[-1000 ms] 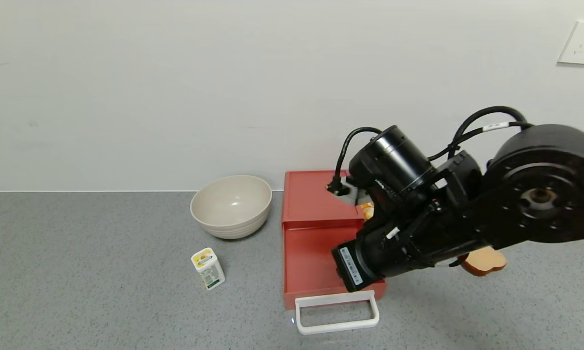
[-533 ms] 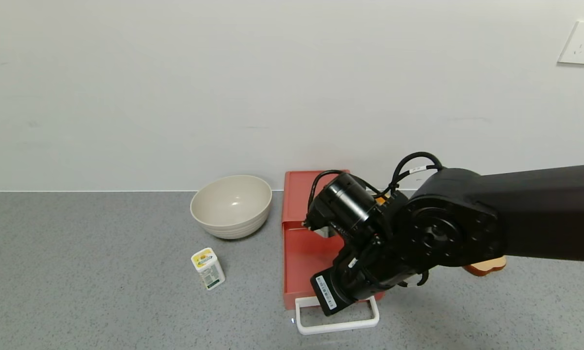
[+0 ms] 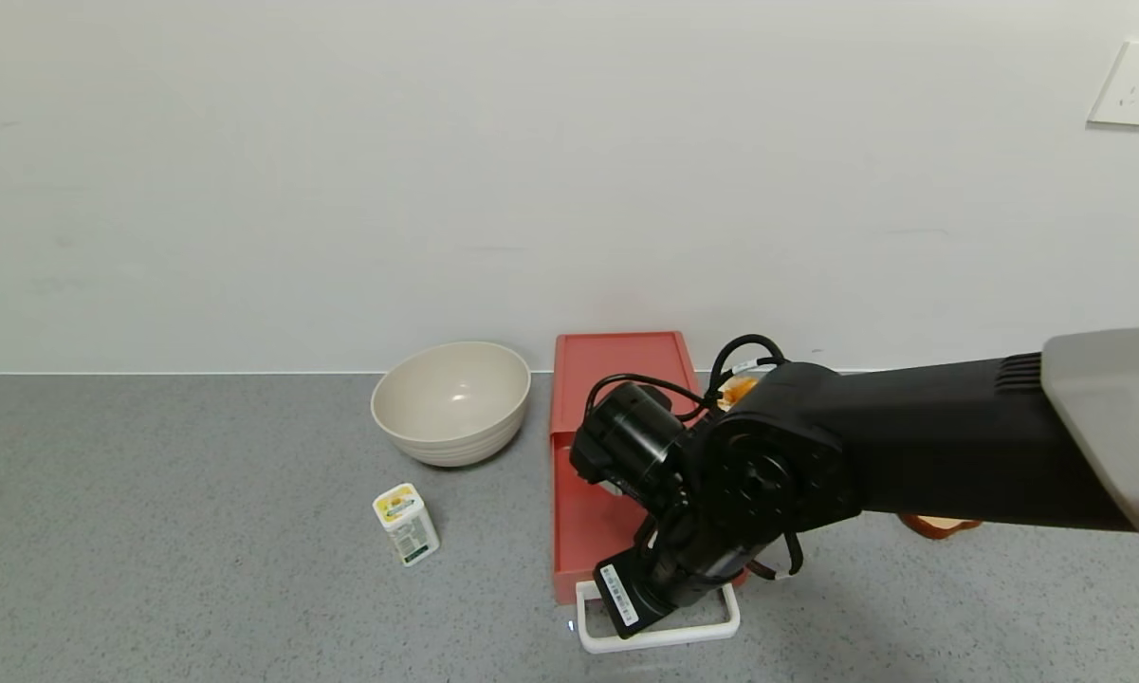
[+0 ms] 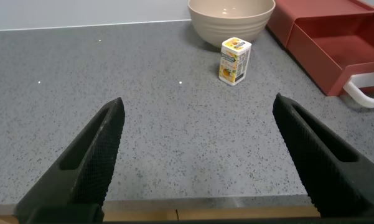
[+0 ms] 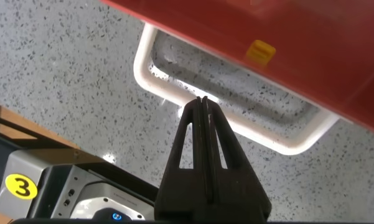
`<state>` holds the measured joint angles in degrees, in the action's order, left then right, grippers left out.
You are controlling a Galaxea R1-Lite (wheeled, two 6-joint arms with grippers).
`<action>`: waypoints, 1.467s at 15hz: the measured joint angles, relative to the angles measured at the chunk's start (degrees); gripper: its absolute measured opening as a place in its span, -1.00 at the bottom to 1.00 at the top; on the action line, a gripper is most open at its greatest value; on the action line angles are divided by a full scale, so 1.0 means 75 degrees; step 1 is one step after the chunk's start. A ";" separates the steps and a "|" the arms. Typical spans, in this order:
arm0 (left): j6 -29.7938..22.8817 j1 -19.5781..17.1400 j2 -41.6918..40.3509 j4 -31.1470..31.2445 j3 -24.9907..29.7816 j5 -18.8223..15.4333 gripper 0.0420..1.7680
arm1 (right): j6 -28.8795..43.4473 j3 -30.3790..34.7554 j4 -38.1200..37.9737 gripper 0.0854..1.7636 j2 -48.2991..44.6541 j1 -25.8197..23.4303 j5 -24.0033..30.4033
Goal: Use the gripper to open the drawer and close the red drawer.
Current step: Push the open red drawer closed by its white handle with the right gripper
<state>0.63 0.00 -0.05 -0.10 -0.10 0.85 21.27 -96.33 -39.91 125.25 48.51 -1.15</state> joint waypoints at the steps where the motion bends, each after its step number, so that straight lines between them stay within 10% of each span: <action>1: -0.0002 0.0000 0.0000 0.0000 0.0000 0.0000 0.94 | 0.0015 -0.0088 -0.0007 -0.96 0.0089 0.0000 -0.0011; 22: -0.0005 0.0000 0.0000 0.0003 0.0000 0.0003 0.94 | -0.0037 -0.1408 0.0101 -0.96 0.1037 -0.0062 -0.0626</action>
<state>0.60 0.00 -0.05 -0.07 -0.10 0.88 20.99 -106.89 -39.16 133.02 48.04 -5.84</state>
